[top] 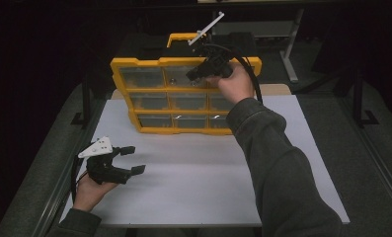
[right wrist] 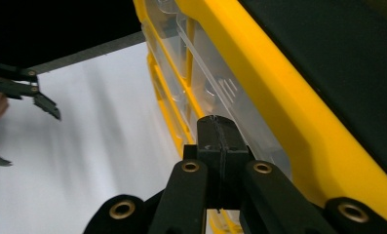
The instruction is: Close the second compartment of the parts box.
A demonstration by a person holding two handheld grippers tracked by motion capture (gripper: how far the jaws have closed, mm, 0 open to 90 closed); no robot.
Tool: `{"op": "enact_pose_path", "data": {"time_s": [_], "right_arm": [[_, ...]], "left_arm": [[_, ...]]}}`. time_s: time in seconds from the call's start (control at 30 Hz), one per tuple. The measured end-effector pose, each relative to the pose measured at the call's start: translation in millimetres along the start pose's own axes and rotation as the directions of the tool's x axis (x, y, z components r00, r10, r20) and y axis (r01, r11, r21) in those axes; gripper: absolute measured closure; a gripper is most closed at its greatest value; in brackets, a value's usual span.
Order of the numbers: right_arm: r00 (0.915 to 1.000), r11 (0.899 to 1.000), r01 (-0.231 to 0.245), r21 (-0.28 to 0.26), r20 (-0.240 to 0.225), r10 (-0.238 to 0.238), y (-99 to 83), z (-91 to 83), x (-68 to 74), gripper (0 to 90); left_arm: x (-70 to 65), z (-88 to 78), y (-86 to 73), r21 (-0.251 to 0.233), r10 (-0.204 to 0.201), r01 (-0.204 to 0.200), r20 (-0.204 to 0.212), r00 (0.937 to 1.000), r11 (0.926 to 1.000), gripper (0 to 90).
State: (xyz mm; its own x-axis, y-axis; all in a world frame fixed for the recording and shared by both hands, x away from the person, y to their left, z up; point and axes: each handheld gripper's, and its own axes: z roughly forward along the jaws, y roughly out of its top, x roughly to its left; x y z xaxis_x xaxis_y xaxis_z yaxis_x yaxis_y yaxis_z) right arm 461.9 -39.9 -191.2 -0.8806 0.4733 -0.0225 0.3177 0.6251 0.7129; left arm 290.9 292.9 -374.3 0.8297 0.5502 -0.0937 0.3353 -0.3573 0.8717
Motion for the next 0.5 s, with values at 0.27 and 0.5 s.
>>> {"op": "enact_pose_path", "data": {"time_s": [0.27, 0.5], "right_arm": [[1.0000, 1.000, -0.002, -0.019, -0.002, 0.001, -3.1, -0.3, 1.6, 87.8], [0.9986, 0.997, -0.013, -0.077, -0.053, 0.008, -19.8, -3.4, 5.0, 80.4]], "left_arm": [[-1.5, 1.2, -0.2, -0.007, -0.017, 0.018, 0.003, 0.9998, 0.9998, 18.7], [-2.3, 2.2, -0.1, -0.009, -0.015, 0.015, 0.002, 0.9999, 0.9998, 18.8]]}}
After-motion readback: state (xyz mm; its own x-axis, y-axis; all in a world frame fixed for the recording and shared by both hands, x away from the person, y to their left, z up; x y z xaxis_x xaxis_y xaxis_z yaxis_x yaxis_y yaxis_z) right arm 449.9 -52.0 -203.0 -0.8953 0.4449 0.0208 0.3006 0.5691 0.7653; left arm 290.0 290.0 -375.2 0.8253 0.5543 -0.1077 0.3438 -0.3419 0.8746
